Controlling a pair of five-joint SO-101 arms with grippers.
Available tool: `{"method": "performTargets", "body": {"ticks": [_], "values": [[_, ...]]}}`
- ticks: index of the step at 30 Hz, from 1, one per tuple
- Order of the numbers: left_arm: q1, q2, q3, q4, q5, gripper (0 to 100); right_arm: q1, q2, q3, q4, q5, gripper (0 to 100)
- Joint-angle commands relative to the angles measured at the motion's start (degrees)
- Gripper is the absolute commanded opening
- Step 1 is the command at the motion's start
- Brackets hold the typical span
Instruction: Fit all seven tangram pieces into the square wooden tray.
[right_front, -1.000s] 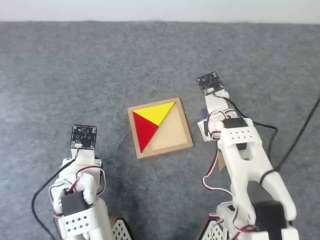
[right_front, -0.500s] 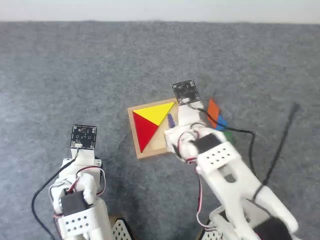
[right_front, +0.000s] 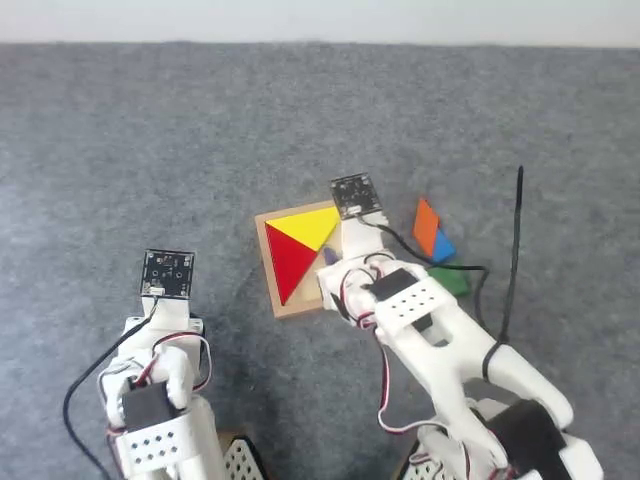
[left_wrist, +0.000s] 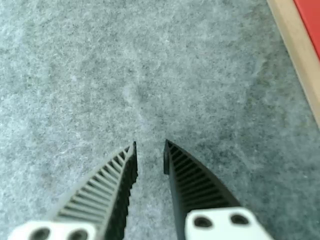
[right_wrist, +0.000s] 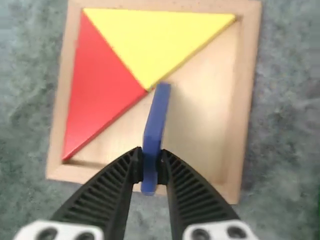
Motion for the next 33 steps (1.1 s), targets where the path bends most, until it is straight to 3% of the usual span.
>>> {"method": "performTargets", "body": {"ticks": [1,7,14,18,23,30,33], "values": [[-0.44,-0.7,-0.4,0.35,-0.53,9,1.01,-0.04,-0.79,0.04,-0.35,13.2],[-0.44,-0.7,-0.4,0.35,-0.53,9,1.1,-4.0,-5.36,9.1,-0.35,24.6],[-0.44,-0.7,-0.4,0.35,-0.53,9,5.23,-17.1,-5.45,13.67,5.8,24.4],[-0.44,-0.7,-0.4,0.35,-0.53,9,2.33,-18.77,-5.1,12.18,12.04,18.4],[-0.44,-0.7,-0.4,0.35,-0.53,9,1.71,-11.38,-5.71,8.48,19.43,0.2],[-0.35,-0.7,-0.4,0.35,-0.53,9,1.8,3.91,-13.63,5.76,19.6,3.6],[-0.35,-0.7,-0.4,0.35,-0.53,9,1.8,10.33,-17.85,5.76,19.6,11.2]]}}
